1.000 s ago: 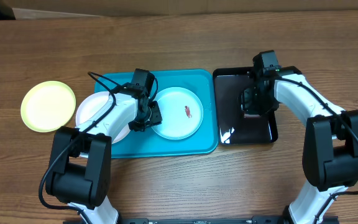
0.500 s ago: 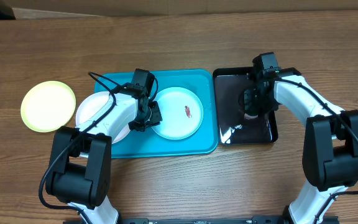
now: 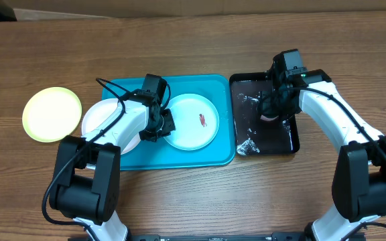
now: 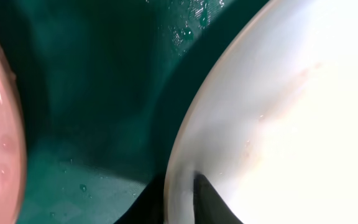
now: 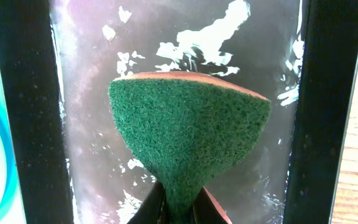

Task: Clean dirty plates on tray and stack at the side

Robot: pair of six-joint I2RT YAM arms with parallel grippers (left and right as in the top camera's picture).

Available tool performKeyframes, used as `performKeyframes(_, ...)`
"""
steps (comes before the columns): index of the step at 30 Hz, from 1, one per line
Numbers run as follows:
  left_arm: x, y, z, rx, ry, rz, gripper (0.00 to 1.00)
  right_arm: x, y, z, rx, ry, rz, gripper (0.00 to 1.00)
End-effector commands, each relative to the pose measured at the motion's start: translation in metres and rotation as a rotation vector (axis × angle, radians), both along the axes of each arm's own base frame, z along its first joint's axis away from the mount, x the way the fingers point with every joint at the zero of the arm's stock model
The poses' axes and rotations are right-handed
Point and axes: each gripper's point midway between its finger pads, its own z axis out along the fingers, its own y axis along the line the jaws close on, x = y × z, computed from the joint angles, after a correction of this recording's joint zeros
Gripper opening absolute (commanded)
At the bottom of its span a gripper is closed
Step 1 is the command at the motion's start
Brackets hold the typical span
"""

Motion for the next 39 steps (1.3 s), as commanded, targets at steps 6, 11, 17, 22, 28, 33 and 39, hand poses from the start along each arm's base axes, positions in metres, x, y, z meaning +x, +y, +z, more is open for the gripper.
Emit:
performKeyframes(6,0.012,0.002,0.014,0.02,-0.038,0.007,0.25,0.008,0.004,0.016,0.014,-0.046,0.009,0.07)
performKeyframes(11,0.015,0.008,0.023,0.048,-0.067,0.021,0.27,0.008,0.004,0.016,0.014,-0.046,0.009,0.08)
performKeyframes(17,0.015,0.008,0.023,0.047,-0.07,0.021,0.14,0.008,0.004,0.016,0.014,-0.046,0.009,0.09)
performKeyframes(22,0.019,0.006,0.028,0.037,-0.094,0.025,0.13,0.008,0.004,0.015,0.014,-0.045,0.009,0.09)
performKeyframes(28,0.022,0.006,0.03,0.036,-0.109,0.026,0.19,0.008,0.004,0.015,0.014,-0.045,0.009,0.1)
performKeyframes(33,0.022,0.006,0.03,0.036,-0.11,0.025,0.08,0.007,0.004,0.015,0.014,-0.044,0.008,0.1)
performKeyframes(39,0.022,0.006,0.03,0.036,-0.11,0.025,0.04,0.003,0.004,0.014,0.016,-0.026,0.003,0.04)
